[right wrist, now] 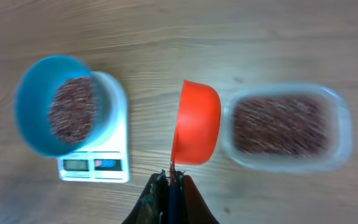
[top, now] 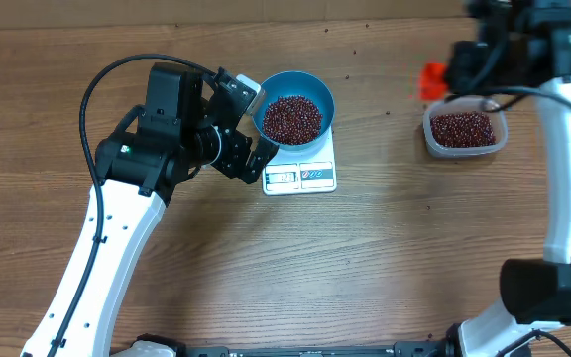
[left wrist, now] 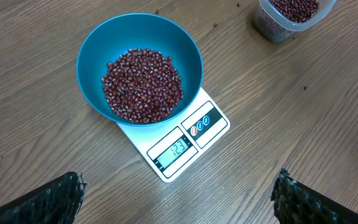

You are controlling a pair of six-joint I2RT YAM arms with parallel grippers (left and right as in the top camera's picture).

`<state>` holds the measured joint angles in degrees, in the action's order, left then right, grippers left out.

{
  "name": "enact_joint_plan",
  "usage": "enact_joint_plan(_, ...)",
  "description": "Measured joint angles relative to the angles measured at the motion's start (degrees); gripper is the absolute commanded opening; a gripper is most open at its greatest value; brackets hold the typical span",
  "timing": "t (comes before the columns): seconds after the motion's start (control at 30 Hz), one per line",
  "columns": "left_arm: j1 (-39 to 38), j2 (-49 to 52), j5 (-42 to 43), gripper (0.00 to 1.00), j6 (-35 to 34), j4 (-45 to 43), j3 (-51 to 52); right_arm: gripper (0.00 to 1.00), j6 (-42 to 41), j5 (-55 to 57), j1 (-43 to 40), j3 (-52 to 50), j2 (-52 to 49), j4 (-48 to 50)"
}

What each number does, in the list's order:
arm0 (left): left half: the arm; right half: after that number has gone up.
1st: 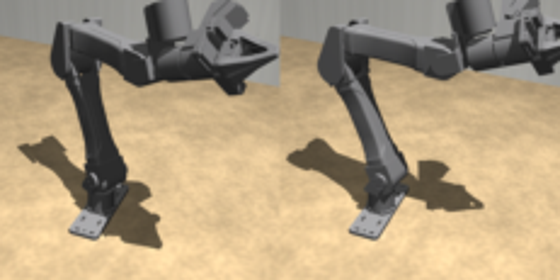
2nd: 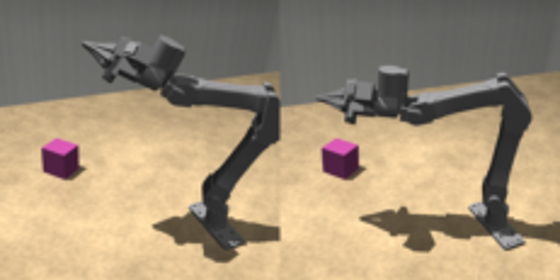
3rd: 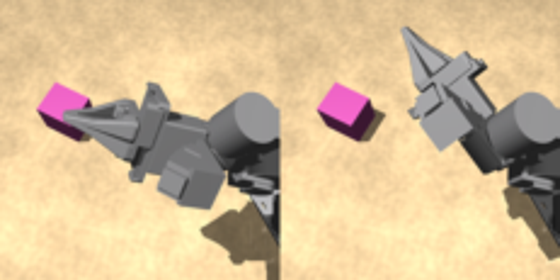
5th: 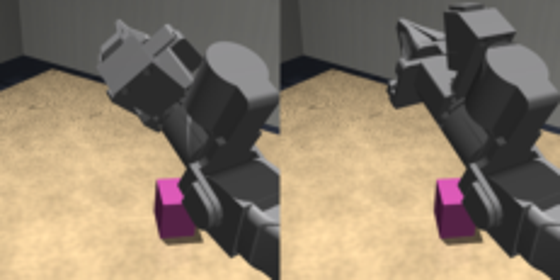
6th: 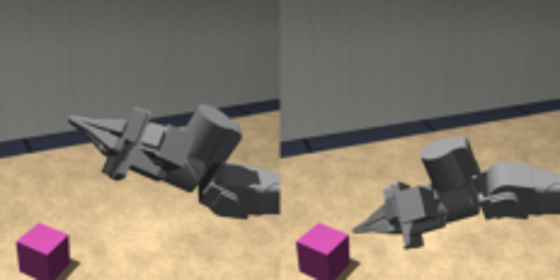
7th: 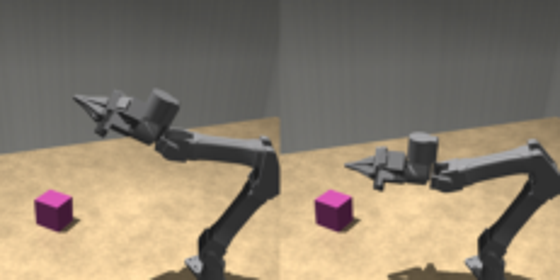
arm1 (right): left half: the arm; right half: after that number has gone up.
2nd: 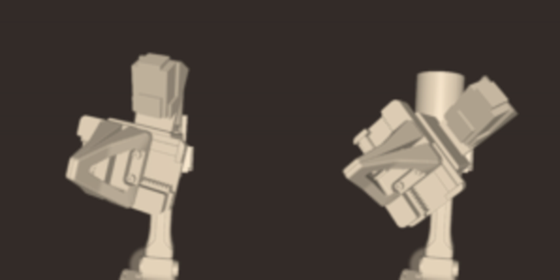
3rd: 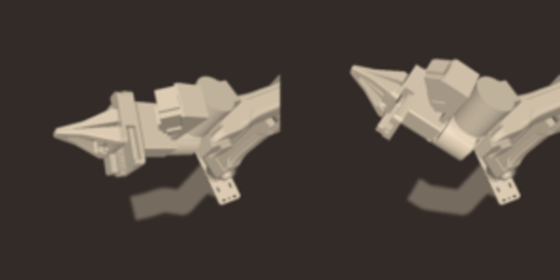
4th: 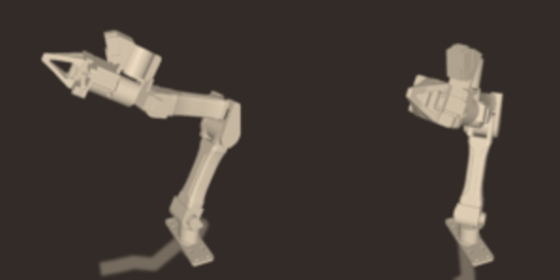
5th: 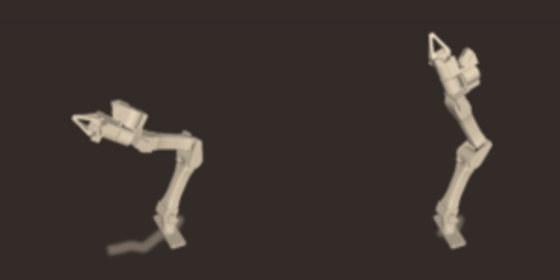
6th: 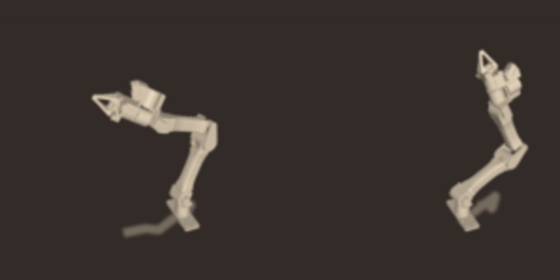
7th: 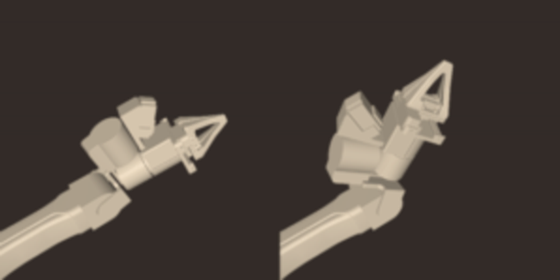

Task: Scoop item into bowl and weigh 150g on scale
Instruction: 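Move the right gripper's scoop back to the tub and dip into beans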

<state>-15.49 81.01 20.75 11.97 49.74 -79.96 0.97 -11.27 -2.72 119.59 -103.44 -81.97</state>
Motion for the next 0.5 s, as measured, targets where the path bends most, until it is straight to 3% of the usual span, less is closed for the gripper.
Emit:
enact_joint_plan(0.27,0.0,0.0,0.0,1.0,0.0,0.0,0.0,0.04,3.7,1.4,-10.5,-9.2,-0.1,5.1)
enact_joint_plan(0.5,0.0,0.0,0.0,0.99,0.0,0.0,0.0,0.04,4.7,7.3,-12.5,-20.7,-0.2,16.3)
